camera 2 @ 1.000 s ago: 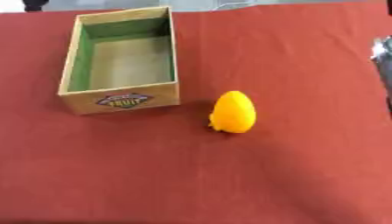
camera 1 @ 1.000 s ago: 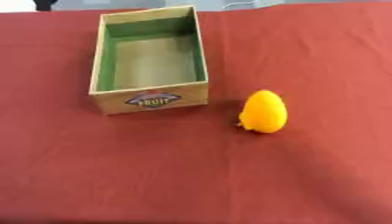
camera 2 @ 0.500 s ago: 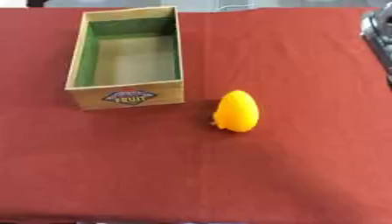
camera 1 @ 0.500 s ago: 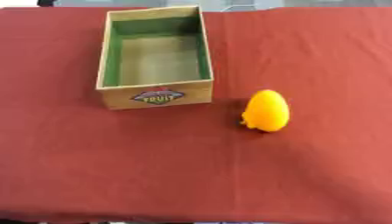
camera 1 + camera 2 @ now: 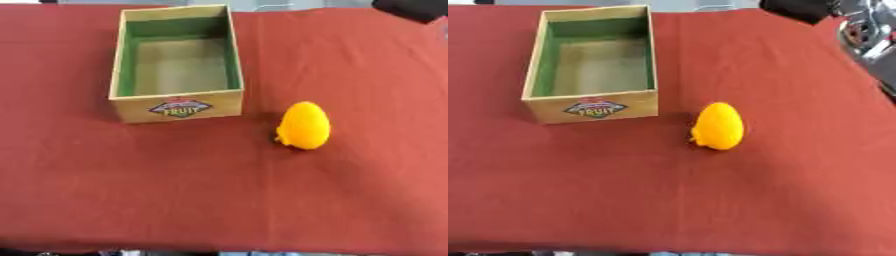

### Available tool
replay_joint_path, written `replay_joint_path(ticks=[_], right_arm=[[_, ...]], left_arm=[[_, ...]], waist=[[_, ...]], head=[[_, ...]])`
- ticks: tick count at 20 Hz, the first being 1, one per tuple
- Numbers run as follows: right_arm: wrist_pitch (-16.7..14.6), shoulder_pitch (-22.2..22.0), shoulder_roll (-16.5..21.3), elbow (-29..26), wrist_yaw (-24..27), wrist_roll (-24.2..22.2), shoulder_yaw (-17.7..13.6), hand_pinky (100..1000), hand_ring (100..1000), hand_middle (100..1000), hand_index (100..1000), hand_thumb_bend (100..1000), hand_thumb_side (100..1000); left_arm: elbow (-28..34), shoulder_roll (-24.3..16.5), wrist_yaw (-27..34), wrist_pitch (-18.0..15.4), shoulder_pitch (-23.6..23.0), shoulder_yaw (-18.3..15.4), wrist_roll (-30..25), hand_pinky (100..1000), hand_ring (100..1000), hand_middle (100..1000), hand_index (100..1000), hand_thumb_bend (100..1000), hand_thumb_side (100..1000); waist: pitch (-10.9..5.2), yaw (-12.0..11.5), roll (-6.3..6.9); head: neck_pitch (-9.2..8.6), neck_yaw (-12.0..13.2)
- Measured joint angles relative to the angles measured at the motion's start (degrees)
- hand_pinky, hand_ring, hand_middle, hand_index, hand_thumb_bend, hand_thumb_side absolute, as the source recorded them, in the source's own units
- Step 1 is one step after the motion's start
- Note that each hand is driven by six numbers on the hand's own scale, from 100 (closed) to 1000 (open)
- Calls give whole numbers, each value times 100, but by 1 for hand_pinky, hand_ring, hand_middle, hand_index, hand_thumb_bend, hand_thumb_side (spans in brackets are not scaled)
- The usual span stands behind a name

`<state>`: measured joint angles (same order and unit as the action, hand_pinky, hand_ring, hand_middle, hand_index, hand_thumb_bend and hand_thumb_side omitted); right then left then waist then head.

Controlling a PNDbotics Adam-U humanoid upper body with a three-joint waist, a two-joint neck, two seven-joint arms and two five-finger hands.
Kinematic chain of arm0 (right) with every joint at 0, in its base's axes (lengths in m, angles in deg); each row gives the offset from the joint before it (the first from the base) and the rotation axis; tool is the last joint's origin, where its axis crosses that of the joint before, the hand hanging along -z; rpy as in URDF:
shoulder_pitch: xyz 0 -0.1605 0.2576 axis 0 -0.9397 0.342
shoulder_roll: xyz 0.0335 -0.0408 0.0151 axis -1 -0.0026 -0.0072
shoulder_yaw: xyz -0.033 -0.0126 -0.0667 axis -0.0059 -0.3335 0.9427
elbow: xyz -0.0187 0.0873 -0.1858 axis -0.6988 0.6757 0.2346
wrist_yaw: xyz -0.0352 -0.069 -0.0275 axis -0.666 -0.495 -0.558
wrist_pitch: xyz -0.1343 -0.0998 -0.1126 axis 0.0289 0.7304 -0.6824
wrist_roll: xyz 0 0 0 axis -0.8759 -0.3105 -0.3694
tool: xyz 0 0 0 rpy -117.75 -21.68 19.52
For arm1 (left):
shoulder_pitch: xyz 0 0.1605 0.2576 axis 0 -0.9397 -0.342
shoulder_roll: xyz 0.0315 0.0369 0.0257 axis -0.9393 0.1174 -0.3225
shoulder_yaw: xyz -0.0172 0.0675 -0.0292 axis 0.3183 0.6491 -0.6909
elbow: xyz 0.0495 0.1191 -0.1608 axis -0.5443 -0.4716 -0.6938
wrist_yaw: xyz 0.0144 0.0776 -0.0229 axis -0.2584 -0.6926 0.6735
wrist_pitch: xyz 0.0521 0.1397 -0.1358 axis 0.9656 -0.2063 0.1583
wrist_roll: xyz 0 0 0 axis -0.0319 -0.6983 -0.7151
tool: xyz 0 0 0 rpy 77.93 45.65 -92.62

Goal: Pick up objects on the table and place them in the box.

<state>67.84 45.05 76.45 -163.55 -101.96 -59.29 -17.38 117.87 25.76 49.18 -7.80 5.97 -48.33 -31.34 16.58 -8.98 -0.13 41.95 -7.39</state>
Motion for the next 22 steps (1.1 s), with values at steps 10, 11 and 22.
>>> replay_joint_path(ticks=[10,11,22], right_arm=[[-269,853,-734,1355,-813,-842,1367,848,886,759,1000,618,909],[-305,920,-808,1457,-844,-925,1504,852,890,763,1000,633,911],[-257,1079,-985,1237,-285,-2488,2073,880,913,797,1000,632,894]], left_arm=[[0,-3,14,6,-27,-3,5,573,596,653,795,105,902],[0,-3,14,8,-31,-4,7,573,596,653,795,106,902],[0,-33,13,22,-39,-7,23,573,596,653,793,105,903]], waist=[[-1,132,28],[-1,144,40],[-3,199,54]], head=[[-28,52],[-28,67],[-29,116]])
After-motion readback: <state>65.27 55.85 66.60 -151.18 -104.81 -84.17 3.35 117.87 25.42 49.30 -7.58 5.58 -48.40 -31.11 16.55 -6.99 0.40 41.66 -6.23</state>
